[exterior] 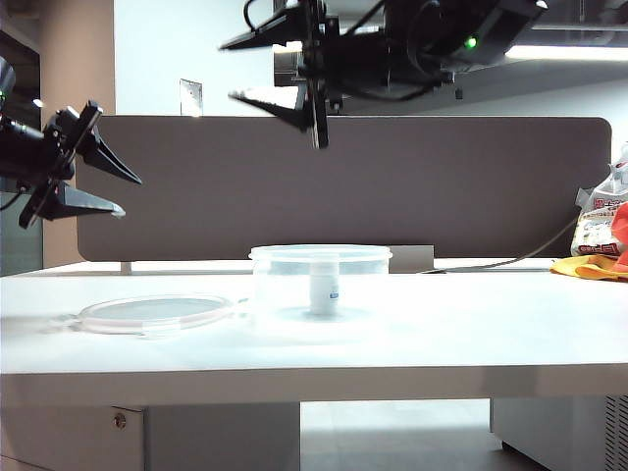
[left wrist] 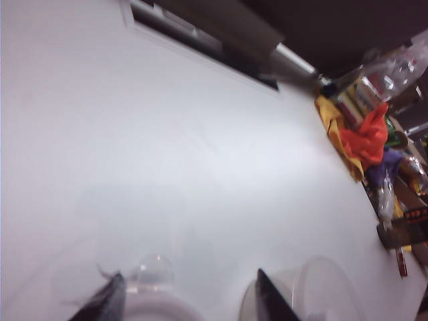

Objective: Remove the lid of the round box, pick up the small white medicine bottle inside, and place it on the table.

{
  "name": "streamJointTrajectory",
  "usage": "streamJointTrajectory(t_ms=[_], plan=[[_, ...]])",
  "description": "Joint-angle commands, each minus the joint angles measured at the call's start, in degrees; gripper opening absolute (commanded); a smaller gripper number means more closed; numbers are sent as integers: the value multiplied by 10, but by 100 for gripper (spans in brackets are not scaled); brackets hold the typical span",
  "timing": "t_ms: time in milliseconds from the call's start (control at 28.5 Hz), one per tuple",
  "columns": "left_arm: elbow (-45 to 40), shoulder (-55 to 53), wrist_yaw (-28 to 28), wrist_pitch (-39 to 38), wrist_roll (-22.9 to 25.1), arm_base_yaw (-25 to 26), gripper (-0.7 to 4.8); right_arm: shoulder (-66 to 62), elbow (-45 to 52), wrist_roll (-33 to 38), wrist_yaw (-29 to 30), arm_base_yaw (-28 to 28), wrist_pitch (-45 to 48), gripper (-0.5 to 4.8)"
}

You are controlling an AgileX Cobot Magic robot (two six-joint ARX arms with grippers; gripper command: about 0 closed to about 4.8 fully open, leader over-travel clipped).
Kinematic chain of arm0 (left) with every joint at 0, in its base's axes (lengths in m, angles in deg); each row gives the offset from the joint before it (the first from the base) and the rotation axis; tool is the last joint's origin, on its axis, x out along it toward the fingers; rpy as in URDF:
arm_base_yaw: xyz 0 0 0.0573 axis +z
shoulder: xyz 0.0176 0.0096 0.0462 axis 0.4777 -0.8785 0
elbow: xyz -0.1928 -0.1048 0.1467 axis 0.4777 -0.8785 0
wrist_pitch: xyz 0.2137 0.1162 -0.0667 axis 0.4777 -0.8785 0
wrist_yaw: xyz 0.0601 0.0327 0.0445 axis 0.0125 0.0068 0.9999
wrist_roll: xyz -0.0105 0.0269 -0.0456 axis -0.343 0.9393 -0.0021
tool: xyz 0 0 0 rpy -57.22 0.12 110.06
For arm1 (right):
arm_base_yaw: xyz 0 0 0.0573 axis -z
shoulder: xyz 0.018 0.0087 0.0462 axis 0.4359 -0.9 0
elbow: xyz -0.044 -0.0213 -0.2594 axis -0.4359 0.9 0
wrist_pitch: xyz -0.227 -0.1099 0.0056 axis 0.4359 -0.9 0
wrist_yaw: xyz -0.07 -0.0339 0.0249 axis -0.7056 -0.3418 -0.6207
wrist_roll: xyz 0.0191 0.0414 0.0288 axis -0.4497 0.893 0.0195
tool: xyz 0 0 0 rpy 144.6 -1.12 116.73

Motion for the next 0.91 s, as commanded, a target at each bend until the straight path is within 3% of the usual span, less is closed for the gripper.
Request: streamJointTrajectory(t_ms=[35,211,351,492,633,773,914], plan=[[29,4,1,1,0,2,241,3,-27,-23,18,14,6,247],[89,10,-3,-36,19,-16,157,3,-65,-31,22,47,6,244],[141,24,3,-79,69,-45,63,3,-91,-44,33,86,3,242],[186,42,57,-140,141,-89,57,3,-108,-47,38,136,2,225],[226,54,152,-234,229,-146,57,3,-108,-67,42,186,-11,210],[235,56,189,-276,255,-192,57,3,-108,-133,26,230,-71,209],[235,56,203,-310,260,-228,57,3,-108,-219,-64,270,-143,209]])
